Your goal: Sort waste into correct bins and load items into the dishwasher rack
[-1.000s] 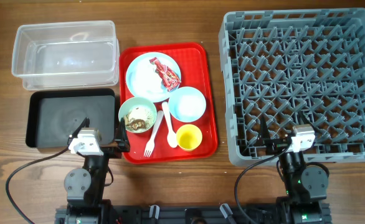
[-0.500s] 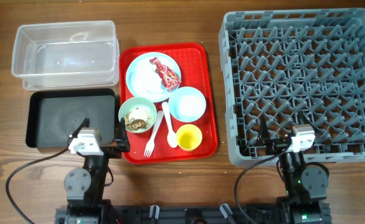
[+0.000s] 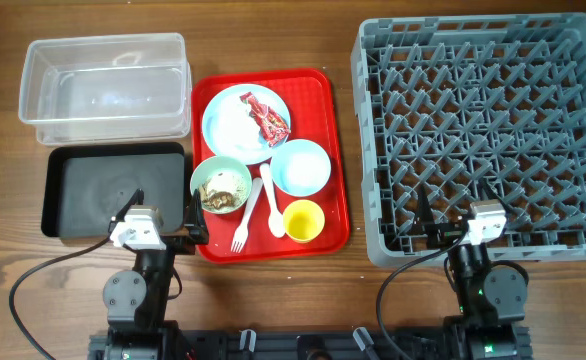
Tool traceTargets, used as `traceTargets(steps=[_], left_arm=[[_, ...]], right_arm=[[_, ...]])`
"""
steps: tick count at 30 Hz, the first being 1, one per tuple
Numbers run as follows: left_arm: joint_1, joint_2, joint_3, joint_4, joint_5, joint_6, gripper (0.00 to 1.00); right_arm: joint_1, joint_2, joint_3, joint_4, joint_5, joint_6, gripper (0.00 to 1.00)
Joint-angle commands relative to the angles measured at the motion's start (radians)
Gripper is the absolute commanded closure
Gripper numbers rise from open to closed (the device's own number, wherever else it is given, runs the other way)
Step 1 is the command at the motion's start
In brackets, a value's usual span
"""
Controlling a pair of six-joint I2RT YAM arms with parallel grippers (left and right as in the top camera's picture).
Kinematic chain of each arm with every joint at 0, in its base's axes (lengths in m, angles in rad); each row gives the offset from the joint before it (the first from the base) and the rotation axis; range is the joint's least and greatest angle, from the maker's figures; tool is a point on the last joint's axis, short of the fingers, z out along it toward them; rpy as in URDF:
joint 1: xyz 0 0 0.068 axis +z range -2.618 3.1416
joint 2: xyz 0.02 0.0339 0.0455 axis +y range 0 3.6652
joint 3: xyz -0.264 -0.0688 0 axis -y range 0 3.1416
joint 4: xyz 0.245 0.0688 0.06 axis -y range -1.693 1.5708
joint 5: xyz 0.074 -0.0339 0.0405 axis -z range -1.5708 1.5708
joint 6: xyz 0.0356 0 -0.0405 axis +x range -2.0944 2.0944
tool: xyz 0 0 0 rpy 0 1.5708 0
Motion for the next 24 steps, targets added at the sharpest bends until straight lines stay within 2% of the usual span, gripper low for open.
traceTargets(steps=[1, 6, 12, 18, 24], left_arm=[[0.006, -0.010, -0.008, 0.004, 0.012, 0.018, 0.00], [0.006, 0.000, 0.006, -0.011, 0.012, -0.006, 0.00], [0.006, 0.131, 0.169, -0.119, 0.008, -0.034, 0.00], [0.006, 0.428, 0.404, -0.240, 0.009, -0.034, 0.00], [0.006, 0.773, 0.689, -0.442, 0.018, -0.034, 0.00]], right_arm=[[-0.002, -0.005, 0.000, 0.008, -0.003, 0.036, 0.00], [-0.002, 0.013, 0.040, -0.035, 0.032, 0.060, 0.00], [-0.002, 0.144, 0.200, -0.134, 0.048, 0.092, 0.00], [-0.002, 0.378, 0.434, -0.262, 0.048, 0.093, 0.00], [-0.002, 0.628, 0.657, -0.444, 0.041, 0.092, 0.00]])
